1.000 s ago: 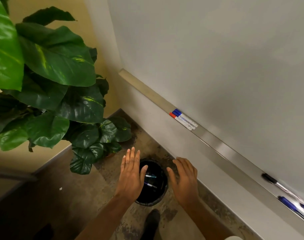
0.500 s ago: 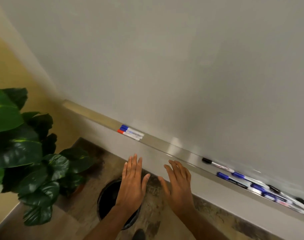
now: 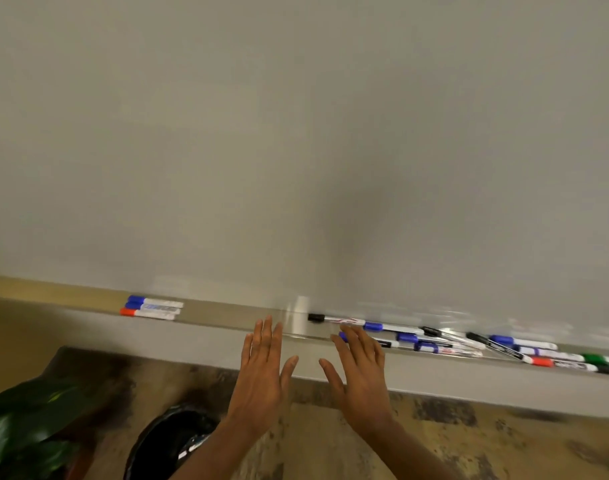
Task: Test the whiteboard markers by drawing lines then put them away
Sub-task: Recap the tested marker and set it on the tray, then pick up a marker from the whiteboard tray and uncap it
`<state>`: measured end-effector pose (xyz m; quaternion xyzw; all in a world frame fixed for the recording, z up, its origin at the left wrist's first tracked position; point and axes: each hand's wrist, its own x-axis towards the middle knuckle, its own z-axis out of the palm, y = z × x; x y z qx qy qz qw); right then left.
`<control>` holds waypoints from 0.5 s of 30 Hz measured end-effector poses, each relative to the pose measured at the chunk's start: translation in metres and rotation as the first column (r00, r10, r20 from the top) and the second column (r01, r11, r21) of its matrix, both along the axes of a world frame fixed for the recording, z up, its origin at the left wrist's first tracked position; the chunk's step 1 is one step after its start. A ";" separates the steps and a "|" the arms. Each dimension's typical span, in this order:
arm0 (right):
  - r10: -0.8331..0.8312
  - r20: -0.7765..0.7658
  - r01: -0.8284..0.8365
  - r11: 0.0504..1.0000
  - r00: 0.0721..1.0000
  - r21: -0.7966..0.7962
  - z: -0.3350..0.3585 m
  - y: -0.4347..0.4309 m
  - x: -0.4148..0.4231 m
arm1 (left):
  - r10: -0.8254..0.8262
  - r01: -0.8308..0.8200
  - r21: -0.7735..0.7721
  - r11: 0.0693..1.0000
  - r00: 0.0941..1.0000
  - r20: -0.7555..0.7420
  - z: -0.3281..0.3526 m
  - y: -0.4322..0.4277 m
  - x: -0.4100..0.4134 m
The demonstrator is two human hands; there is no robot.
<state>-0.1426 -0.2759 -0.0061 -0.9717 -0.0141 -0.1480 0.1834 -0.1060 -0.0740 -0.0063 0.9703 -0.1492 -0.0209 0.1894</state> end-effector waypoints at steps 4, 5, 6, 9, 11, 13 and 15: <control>-0.057 -0.062 0.055 0.998 0.996 -0.029 -0.008 -0.034 -0.002 | -0.037 0.037 0.011 0.999 0.999 -0.021 -0.002 -0.027 0.007; -0.064 -0.071 0.062 0.998 0.995 -0.032 -0.010 -0.041 -0.001 | -0.041 0.042 0.017 0.999 0.999 -0.031 -0.004 -0.033 0.009; -0.074 -0.077 0.072 0.997 0.994 -0.031 -0.012 -0.047 -0.001 | -0.043 0.044 0.028 0.999 0.998 -0.041 -0.007 -0.038 0.012; -0.114 -0.088 0.110 0.993 0.990 -0.041 -0.020 -0.061 0.003 | -0.055 0.058 0.056 0.997 0.996 -0.065 -0.016 -0.051 0.019; -0.137 -0.101 0.132 0.990 0.985 -0.053 -0.026 -0.067 0.008 | -0.070 0.078 0.102 0.992 0.994 -0.082 -0.024 -0.058 0.024; -0.137 -0.123 0.128 0.988 0.983 -0.084 -0.031 -0.072 0.014 | -0.100 0.113 0.112 0.987 0.988 -0.119 -0.028 -0.065 0.026; -0.118 -0.118 0.105 0.989 0.986 -0.105 -0.036 -0.075 0.019 | -0.144 0.154 0.083 0.985 0.983 -0.113 -0.028 -0.073 0.029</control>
